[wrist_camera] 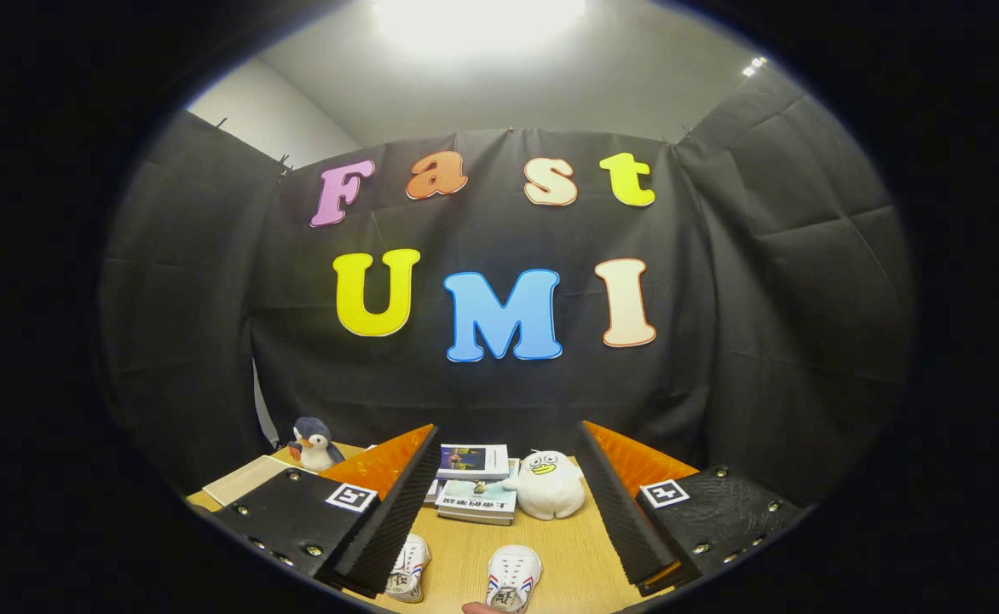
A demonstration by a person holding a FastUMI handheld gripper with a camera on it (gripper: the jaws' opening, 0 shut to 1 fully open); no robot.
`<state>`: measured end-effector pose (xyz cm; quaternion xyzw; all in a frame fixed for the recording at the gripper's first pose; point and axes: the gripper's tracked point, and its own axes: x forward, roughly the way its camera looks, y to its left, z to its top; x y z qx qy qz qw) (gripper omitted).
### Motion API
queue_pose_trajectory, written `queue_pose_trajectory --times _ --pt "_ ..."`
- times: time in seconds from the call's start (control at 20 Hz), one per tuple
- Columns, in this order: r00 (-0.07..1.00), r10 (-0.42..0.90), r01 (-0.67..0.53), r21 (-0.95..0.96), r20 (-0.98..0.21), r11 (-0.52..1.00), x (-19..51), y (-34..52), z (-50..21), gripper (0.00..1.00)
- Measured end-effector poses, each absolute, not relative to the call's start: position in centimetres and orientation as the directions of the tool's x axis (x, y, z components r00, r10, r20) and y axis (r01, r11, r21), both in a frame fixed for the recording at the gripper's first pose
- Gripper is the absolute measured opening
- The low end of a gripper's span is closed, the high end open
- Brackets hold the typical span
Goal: Open the storage box then place both shoes into the box .Put the left shoe in first, then the right shoe, with the right side of both shoes facing outward in a uniform manner.
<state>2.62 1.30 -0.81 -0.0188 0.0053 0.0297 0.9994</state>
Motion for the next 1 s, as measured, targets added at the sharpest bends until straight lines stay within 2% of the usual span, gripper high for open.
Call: queue_pose_trajectory --times 0.3,0.6,1.0 --pt "0.991 0.119 -0.12 -0.012 -0.065 0.993 3.8 3.9 -3.1 0.97" --pt "0.957 0.251 -0.248 0.041 -0.146 0.968 5.3 8.6 -6.8 0.97" --pt "0.789 0.515 -0.443 0.27 -0.336 0.855 5.3 17.2 -14.6 0.97"
